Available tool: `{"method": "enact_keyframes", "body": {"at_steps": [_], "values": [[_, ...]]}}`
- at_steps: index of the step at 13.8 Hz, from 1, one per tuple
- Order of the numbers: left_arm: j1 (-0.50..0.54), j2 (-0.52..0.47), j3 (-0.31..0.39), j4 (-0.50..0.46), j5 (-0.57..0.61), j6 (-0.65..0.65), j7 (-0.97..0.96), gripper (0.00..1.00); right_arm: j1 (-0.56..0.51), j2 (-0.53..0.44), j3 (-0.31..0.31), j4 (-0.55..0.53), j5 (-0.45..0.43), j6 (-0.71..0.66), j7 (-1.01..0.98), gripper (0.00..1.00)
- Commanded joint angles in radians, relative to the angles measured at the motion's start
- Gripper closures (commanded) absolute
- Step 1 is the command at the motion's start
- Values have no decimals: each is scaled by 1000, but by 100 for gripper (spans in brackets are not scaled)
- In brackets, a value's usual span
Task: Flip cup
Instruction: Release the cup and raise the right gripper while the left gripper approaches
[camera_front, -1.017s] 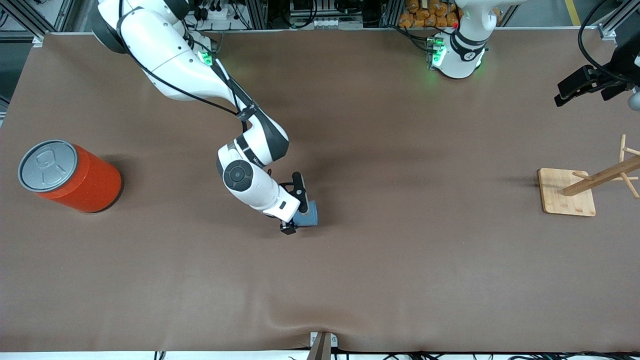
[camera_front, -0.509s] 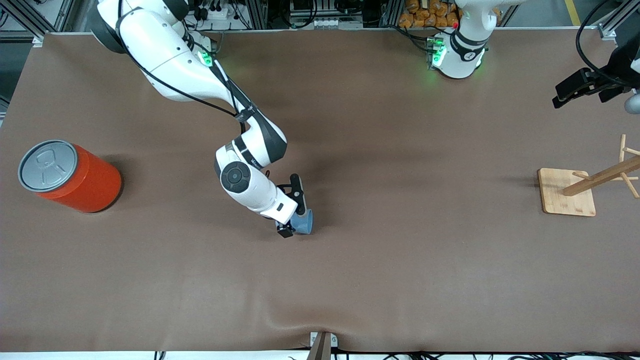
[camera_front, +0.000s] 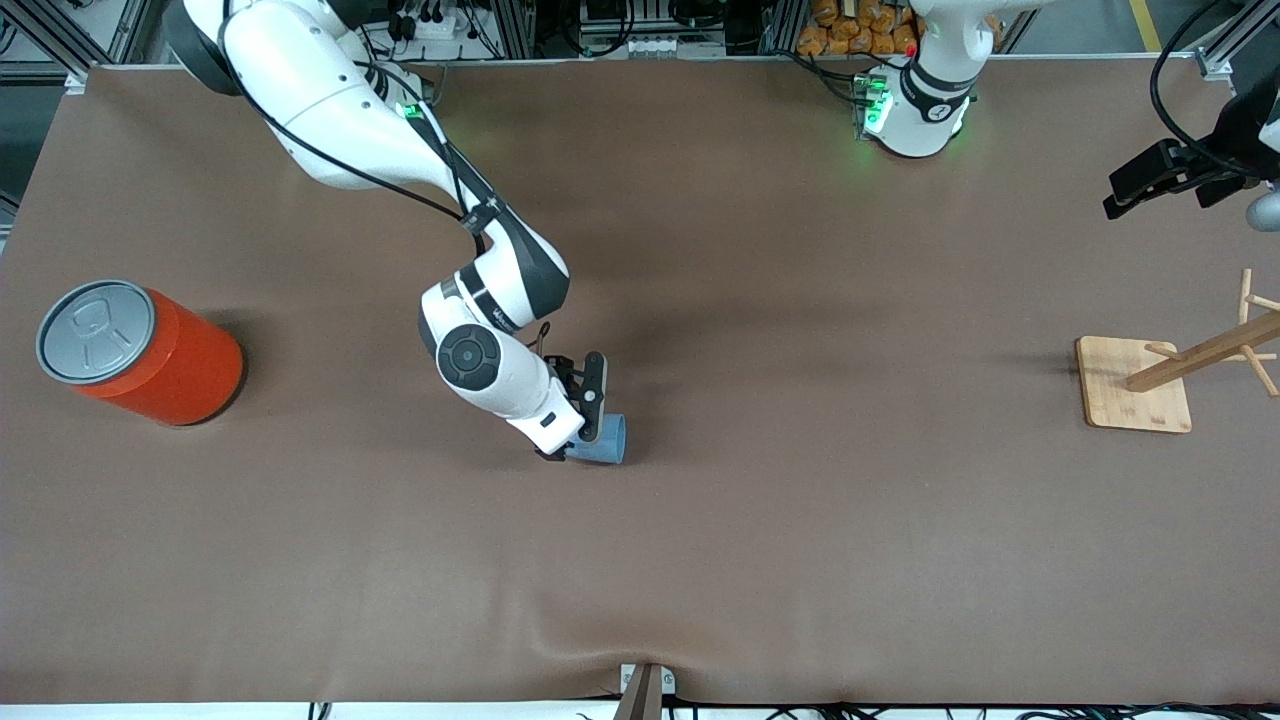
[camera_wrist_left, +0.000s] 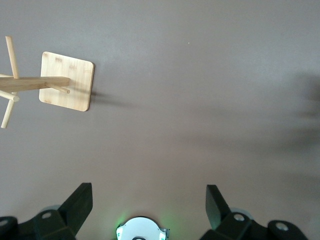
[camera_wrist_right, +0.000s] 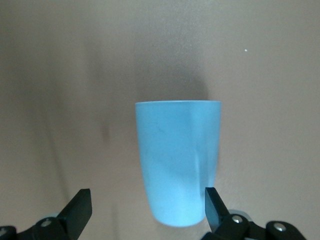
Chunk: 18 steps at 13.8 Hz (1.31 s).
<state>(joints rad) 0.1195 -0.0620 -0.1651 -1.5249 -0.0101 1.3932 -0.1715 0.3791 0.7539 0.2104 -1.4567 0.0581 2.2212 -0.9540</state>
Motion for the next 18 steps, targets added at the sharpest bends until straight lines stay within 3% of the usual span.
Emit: {"method": "enact_keyframes", "body": {"at_steps": [1, 6, 10, 15, 18], "values": [[5, -2, -2, 3, -18, 6, 12, 0, -12, -48, 9, -14, 6, -41, 75, 0], [5, -12, -13, 0, -21, 10, 9, 0, -19, -152, 3, -21, 5, -164, 395, 0], [2, 31, -31, -79, -106, 143, 0, 0, -74, -228, -8, -16, -12, -193, 639, 0], [-3, 252, -137, -72, -223, 381, 0, 0, -201, -260, -20, 34, -6, -196, 679, 0], [-55, 391, -157, -63, -327, 510, 0, 0, -256, -338, -22, 35, -11, -233, 676, 0]]}}
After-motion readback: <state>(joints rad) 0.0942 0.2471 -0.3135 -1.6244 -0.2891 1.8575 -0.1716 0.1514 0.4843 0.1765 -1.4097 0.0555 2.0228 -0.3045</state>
